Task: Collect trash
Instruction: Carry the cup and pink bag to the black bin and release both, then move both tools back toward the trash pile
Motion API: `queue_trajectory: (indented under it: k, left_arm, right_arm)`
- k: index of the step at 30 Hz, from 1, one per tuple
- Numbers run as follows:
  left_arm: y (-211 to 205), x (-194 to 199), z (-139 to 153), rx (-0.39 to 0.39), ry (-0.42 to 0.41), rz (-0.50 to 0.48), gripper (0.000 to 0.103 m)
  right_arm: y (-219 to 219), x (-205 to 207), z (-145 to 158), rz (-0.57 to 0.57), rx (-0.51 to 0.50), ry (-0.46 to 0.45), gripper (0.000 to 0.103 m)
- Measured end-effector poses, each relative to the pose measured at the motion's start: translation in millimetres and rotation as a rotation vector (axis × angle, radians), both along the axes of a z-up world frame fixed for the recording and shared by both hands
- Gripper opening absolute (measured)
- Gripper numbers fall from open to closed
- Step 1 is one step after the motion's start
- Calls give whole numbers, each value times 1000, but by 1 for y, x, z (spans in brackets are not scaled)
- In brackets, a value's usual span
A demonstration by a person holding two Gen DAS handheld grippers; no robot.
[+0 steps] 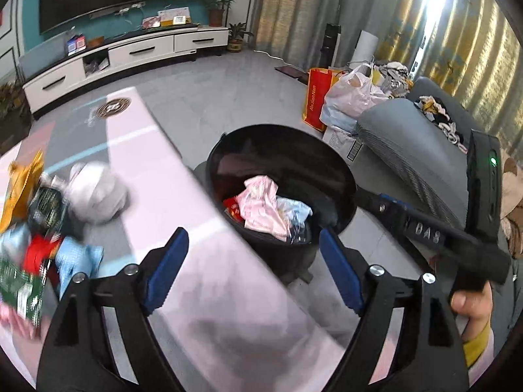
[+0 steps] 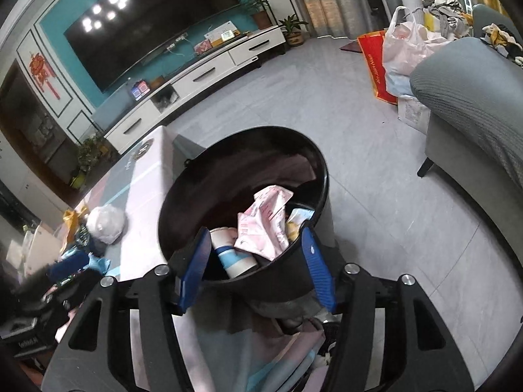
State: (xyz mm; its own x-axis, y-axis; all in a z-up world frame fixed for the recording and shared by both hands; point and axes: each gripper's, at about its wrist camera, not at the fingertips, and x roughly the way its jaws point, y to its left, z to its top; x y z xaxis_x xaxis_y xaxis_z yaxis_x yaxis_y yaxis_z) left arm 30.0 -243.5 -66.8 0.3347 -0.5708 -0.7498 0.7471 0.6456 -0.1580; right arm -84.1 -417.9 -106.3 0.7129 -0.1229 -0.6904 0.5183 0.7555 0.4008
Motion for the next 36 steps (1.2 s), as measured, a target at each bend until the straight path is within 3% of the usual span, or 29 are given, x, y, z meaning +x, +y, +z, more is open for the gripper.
queue_trajectory:
  k: [9,18,23,28,36]
  left_arm:
    - [106,-20,6,-69,40,131,89]
    - [231,-13,5,-90,65,438,92]
    - [290,-3,-4,-129,125,616,92]
    - [319,-3,-10,-152,135,676,92]
    - [332,5,-21,-187,150,689,92]
  right_arm:
    - [49,13,13,150,15,21,60]
    - [118,38,27,347,-18,52,64]
    - [151,52,28,440,-13,68,64]
    - [178,69,25,512,20,80,64]
    - [193,91,18,523,48,99,64]
